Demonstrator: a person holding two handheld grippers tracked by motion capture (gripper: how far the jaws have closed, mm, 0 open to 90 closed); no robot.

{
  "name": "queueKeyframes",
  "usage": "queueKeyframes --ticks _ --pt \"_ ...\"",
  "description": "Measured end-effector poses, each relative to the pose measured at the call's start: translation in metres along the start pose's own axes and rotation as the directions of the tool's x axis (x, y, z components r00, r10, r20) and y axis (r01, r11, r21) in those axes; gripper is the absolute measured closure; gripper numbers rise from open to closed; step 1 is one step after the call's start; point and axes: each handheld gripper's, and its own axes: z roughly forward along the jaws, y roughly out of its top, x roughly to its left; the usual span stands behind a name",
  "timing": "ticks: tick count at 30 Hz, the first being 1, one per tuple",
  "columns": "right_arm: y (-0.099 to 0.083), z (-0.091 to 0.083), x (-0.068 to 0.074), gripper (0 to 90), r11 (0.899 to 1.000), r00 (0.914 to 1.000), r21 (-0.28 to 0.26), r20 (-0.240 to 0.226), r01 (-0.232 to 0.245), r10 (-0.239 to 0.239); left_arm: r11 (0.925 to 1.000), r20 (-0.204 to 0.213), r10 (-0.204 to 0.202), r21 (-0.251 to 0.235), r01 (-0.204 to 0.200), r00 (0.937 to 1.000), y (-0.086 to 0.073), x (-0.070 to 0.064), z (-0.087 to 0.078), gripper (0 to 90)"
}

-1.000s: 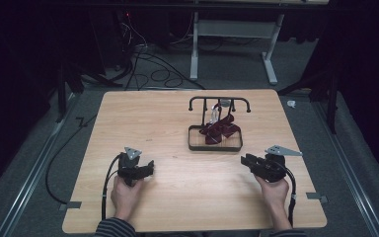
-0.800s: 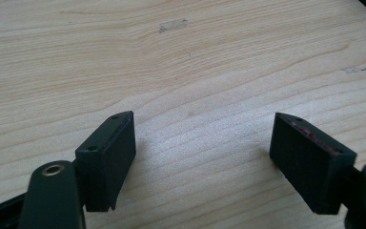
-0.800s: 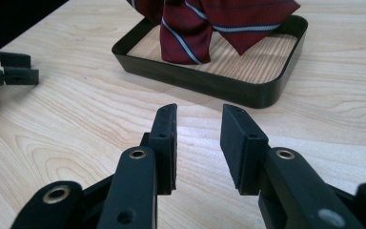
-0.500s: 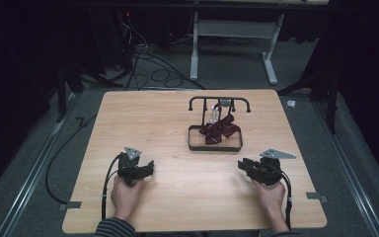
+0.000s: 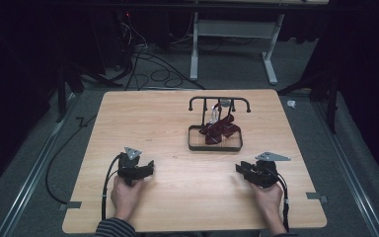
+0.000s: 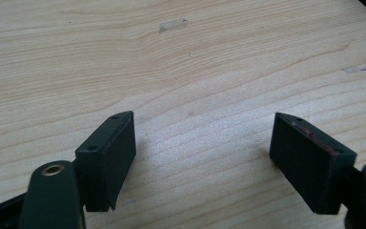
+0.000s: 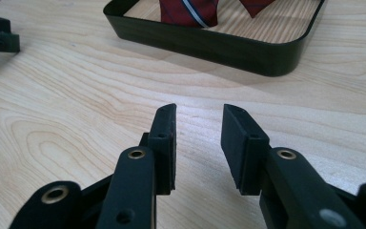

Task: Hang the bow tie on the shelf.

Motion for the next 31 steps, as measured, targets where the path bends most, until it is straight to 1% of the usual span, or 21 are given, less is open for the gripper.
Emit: queueKeyframes --ticks 2,4,6,7,10,14,17,20,22,26,28,30,31 --pt "-0.001 0.001 0.000 67.9 1.000 1.0000 0.004 0.003 -0.001 0.001 1.0000 0.000 0.000 0.000 0.000 1.0000 0.000 0.000 0.000 24.3" --pt "-0.002 0.002 0.000 67.7 1.000 0.9999 0.007 0.009 0.012 -0.012 1.0000 0.000 0.000 0.000 0.000 1.0000 0.000 0.000 0.000 24.3" --pt "-0.003 0.003 0.001 67.3 1.000 0.9999 0.010 0.014 0.008 -0.009 1.0000 0.000 0.000 0.000 0.000 1.0000 0.000 0.000 0.000 24.3" --pt "-0.004 0.004 0.001 66.8 1.000 0.9998 0.012 0.016 0.015 -0.015 1.0000 0.000 0.000 0.000 0.000 1.0000 0.000 0.000 0.000 24.2" --pt "-0.004 0.005 0.002 65.6 0.999 0.9989 0.021 0.035 0.032 -0.032 1.0000 0.000 0.000 0.000 0.000 1.0000 0.000 0.000 0.000 24.2" --pt "-0.005 0.007 0.002 64.3 0.999 0.9980 0.030 0.052 0.034 -0.035 1.0000 0.000 0.000 0.000 0.000 1.0000 0.000 0.000 0.000 24.3" --pt "-0.005 0.010 0.002 60.4 0.999 0.9973 0.027 0.062 0.039 -0.041 1.0000 0.000 0.000 0.000 0.000 1.0000 0.000 0.000 0.000 24.2" --pt "-0.004 0.015 0.005 57.4 0.997 0.9929 0.040 0.098 0.065 -0.068 1.0000 0.000 0.000 0.000 0.000 1.0000 0.000 0.000 0.000 24.2" --pt "-0.005 0.019 0.006 55.7 0.995 0.9908 0.054 0.106 0.079 -0.084 1.0000 0.000 0.000 0.000 0.000 1.0000 0.000 0.000 0.000 24.2" --pt "-0.006 0.022 0.010 53.8 0.993 0.9852 0.062 0.133 0.101 -0.108 1.0000 0.001 0.001 0.000 -0.001 1.0000 0.000 0.000 0.000 24.3" --pt "-0.006 0.023 0.012 51.7 0.990 0.9804 0.069 0.147 0.122 -0.131 1.0000 0.002 0.002 0.000 -0.002 1.0000 0.000 0.000 0.000 24.3" --pt "-0.006 0.024 0.017 49.7 0.984 0.9711 0.082 0.169 0.157 -0.169 1.0000 0.004 0.002 0.001 -0.002 1.0000 0.000 0.000 0.000 24.3" --pt "-0.006 0.024 0.017 48.7 0.984 0.9699 0.083 0.171 0.160 -0.173 1.0000 0.004 0.002 0.001 -0.002 1.0000 0.000 0.000 0.000 24.2"
